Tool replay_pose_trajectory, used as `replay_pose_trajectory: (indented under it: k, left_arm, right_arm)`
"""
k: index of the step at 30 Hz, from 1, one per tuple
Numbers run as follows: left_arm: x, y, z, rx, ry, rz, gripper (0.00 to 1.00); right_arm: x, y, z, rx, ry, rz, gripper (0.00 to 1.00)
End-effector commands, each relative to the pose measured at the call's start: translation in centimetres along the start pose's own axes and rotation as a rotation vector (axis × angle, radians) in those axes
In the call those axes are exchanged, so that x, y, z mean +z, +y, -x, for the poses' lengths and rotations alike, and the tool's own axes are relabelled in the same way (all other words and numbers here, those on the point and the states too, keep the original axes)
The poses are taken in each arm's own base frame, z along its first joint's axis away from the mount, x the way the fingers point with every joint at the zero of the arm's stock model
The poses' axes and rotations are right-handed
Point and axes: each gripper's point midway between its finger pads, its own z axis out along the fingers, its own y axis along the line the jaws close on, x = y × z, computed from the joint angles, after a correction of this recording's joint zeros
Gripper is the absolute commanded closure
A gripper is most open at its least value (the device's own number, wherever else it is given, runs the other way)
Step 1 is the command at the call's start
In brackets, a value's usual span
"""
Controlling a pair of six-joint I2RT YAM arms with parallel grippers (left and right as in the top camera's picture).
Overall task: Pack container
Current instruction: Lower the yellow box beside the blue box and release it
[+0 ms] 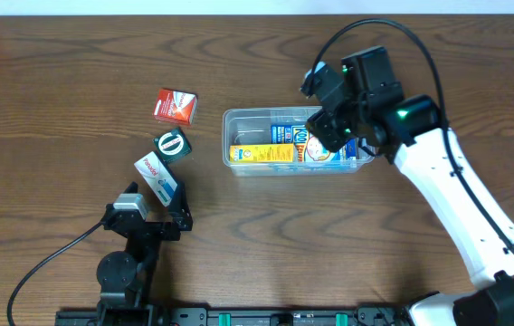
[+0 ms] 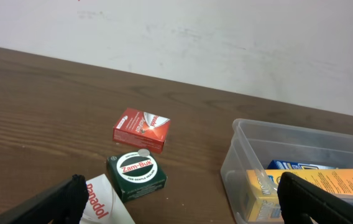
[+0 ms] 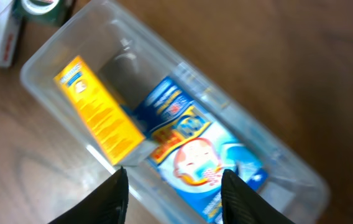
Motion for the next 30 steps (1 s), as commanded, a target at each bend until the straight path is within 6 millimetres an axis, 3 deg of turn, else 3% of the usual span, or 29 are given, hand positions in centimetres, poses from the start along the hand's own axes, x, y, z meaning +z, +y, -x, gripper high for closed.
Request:
replay_pose_trajectory:
  k: [1,6,13,30]
  left_arm:
    - [0.1,0.2,-1.6,0.005,0.052,-0.004,0.02]
    - [0.1,0.2,-1.6,0.005,0.052,-0.003,0.02]
    - [0.1,0.2,-1.6,0.005,0.052,-0.003,0.02]
    - [0.1,0.2,-1.6,0.005,0.052,-0.003,0.02]
  right_arm:
    - [1.7,2.1,0.0,0.026,0.040,0.067,0.49]
    - [4.1,3.7,-0.7,0.054,0.097,0.095,0.39]
    - [6.4,2.6,-2.8,0.194,0.198,0.030,0.37]
    - [7.2,2.5,-4.8,0.502,0.277,-0.015,0.18]
